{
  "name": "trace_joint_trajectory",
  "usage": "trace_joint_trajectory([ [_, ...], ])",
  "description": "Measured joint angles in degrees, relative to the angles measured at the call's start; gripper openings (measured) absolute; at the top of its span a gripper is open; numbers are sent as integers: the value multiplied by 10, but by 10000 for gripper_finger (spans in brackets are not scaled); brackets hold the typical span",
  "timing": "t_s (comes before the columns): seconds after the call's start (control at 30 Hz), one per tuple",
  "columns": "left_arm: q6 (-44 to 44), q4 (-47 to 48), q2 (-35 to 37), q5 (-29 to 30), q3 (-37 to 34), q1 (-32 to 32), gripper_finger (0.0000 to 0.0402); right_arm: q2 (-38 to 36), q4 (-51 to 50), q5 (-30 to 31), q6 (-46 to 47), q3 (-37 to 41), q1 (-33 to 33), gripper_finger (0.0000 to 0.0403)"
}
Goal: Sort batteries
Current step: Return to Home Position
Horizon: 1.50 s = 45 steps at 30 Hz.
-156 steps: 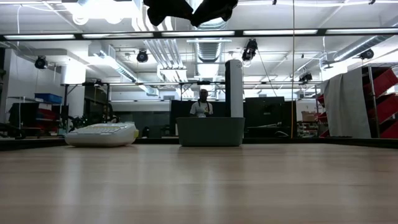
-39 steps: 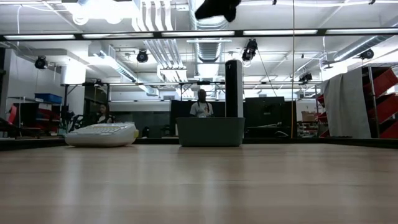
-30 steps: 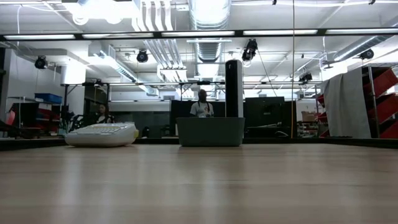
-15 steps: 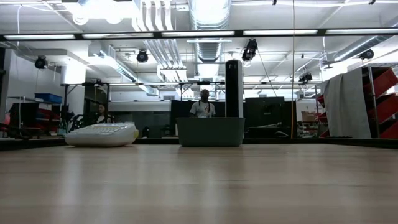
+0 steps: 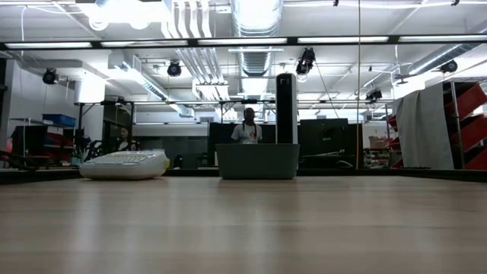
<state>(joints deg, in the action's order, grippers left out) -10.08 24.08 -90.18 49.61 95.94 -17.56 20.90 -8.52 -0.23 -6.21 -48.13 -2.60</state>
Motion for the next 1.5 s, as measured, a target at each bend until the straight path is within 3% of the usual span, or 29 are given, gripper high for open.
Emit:
trace_joint_trajectory([
  [0.27, 157, -7, 52, -33, 0, 34, 153, -43, -4, 4, -33, 46, 0, 13],
  [0.4, 124, -4, 54, -10, 0, 43, 153, -54, -18, 3, 23, 46, 0, 13],
  [0.47, 46, -8, 52, -19, 0, 41, 153, -63, -35, -16, 60, 46, 0, 13],
  [0.57, 60, -19, 48, -126, 0, 54, 152, -67, -39, -58, 95, 46, 0, 13],
  [0.73, 93, -22, 50, -426, -4, 144, 152, -65, -18, -58, 68, 47, 0, 13],
  [0.87, 96, -11, 76, -487, -33, 187, 152, -67, 9, -58, 20, 47, 0, 13],
  [1.0, 110, -72, 159, -492, -131, 187, 152, -81, 7, -58, -6, 47, 0, 13],
  [1.3, 66, -422, 393, -517, -519, 191, 152, -144, -72, -62, -126, 50, 0, 13],
  [1.5, 22, -586, 488, -514, -695, 192, 153, -207, -71, -63, -129, 81, -1, 13],
])
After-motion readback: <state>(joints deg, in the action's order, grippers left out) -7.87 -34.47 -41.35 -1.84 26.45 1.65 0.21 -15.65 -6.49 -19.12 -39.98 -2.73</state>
